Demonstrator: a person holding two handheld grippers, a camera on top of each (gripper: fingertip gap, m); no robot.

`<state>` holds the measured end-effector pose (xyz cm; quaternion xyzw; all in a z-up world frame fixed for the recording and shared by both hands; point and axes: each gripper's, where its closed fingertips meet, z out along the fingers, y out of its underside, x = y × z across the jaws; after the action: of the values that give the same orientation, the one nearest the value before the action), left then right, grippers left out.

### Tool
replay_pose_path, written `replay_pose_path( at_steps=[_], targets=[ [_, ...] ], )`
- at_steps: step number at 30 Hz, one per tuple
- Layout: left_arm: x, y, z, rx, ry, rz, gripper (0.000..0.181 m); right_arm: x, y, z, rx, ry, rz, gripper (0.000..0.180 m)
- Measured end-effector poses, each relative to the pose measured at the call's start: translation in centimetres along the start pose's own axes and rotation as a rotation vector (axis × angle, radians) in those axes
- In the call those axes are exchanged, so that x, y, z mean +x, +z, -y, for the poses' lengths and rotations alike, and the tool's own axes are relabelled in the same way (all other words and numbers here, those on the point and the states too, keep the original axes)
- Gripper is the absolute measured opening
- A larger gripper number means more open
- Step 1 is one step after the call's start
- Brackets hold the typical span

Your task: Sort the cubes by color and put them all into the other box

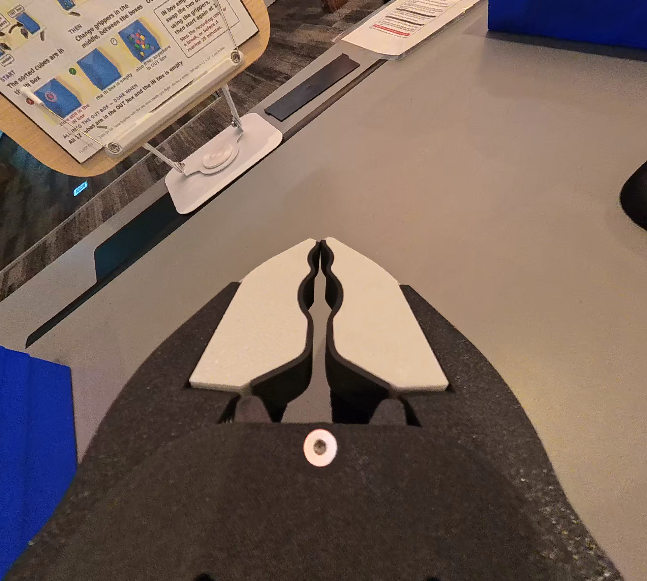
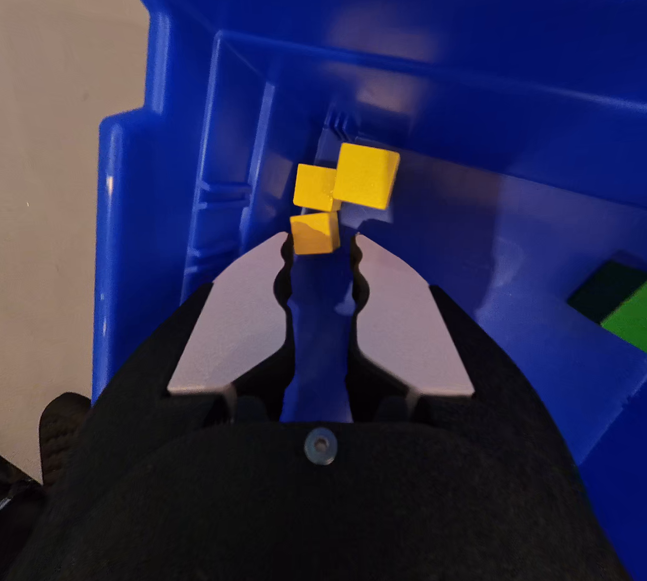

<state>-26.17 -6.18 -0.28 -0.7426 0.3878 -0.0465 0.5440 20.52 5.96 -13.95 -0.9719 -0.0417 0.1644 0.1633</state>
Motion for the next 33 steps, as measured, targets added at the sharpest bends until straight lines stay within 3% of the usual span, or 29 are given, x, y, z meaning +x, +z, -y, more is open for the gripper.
replay_pose_path(
  at_steps=[3, 8, 13, 16, 19, 24, 28, 33],
  targets=[
    [-0.6, -0.5, -0.1, 0.01, 0.002, 0.011, 0.0, -0.2, -2.5, 0.0, 0.064, -0.005, 0.02, 0.033],
    [-2.7, -1.4, -0.5, 0.048, -0.068, 0.045, 0.0, -3.8, -11.0, 2.3, 0.389, 0.05, 0.137, 0.038],
    [-5.4, -2.7, -1.3, 0.066, -0.081, 0.131, 0.0, -10.5, -21.1, 2.3, 0.767, 0.061, 0.161, 0.033],
    [-8.5, -4.5, -2.1, 0.047, -0.066, 0.23, 0.0, -17.0, -24.2, 1.2, 0.909, -0.033, 0.217, 0.033],
    [-13.3, -7.6, -2.7, 0.019, -0.07, 0.358, 0.0, -22.7, -23.8, 1.4, 0.915, -0.144, 0.286, 0.037],
    [-22.8, -13.5, -6.9, -0.145, -0.086, 0.527, 0.003, -27.5, -18.3, 2.7, 0.728, -0.32, 0.309, 0.038],
    [-28.9, -15.8, -13.4, -0.372, -0.136, 0.54, 0.018, -27.8, -14.9, 3.4, 0.601, -0.36, 0.233, 0.039],
    [-32.1, -14.2, -22.3, -0.628, -0.285, 0.402, 0.031, -29.2, -14.2, 3.7, 0.59, -0.408, 0.233, 0.039]
  ],
)
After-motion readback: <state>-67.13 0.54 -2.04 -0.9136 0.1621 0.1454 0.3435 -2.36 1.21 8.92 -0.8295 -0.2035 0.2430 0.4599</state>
